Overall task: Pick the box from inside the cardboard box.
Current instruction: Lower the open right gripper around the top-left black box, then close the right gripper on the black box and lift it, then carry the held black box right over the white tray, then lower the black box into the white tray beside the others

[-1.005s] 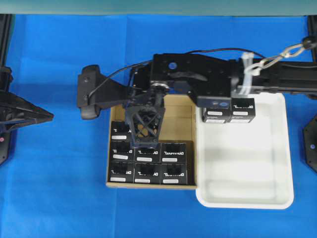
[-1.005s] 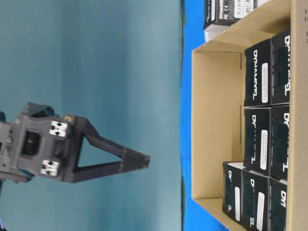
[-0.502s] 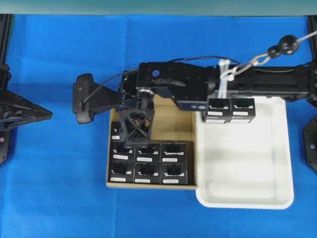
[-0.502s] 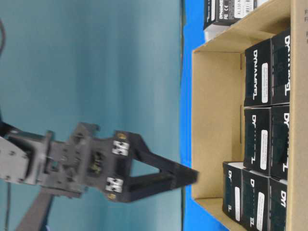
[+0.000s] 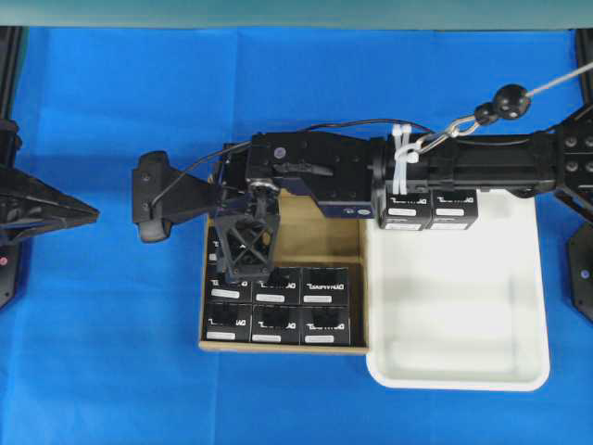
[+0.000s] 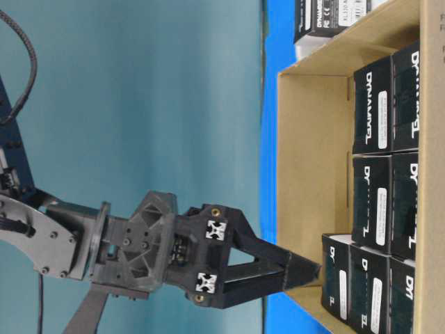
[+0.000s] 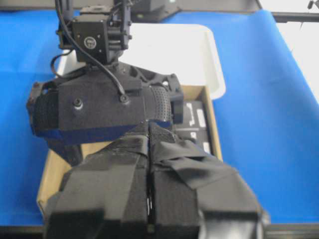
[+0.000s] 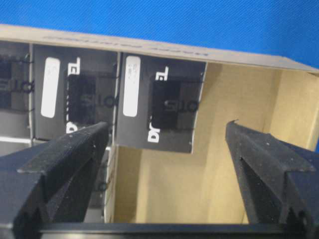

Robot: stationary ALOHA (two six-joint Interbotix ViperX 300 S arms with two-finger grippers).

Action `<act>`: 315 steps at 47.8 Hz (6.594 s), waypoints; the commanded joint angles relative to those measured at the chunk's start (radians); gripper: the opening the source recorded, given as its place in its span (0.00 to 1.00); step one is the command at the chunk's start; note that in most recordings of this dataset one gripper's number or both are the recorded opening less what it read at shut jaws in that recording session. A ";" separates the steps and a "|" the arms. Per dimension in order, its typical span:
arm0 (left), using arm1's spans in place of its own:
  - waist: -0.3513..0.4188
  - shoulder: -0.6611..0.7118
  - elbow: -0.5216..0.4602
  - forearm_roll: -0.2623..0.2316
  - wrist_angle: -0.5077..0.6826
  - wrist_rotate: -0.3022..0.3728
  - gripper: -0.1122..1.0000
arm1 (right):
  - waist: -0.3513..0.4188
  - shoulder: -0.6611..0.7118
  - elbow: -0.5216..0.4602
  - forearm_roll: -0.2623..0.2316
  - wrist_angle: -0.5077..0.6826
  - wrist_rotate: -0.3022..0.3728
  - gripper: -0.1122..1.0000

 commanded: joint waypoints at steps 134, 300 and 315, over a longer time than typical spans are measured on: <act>-0.002 0.014 -0.029 0.003 -0.002 -0.005 0.04 | -0.057 0.020 0.100 -0.020 -0.193 0.052 0.93; -0.005 -0.003 -0.046 0.003 0.028 -0.006 0.04 | 0.054 -0.687 0.930 -0.081 -0.215 0.341 0.66; -0.005 -0.002 -0.048 0.003 0.028 -0.005 0.04 | 0.058 -0.655 1.003 -0.083 -0.373 0.301 0.66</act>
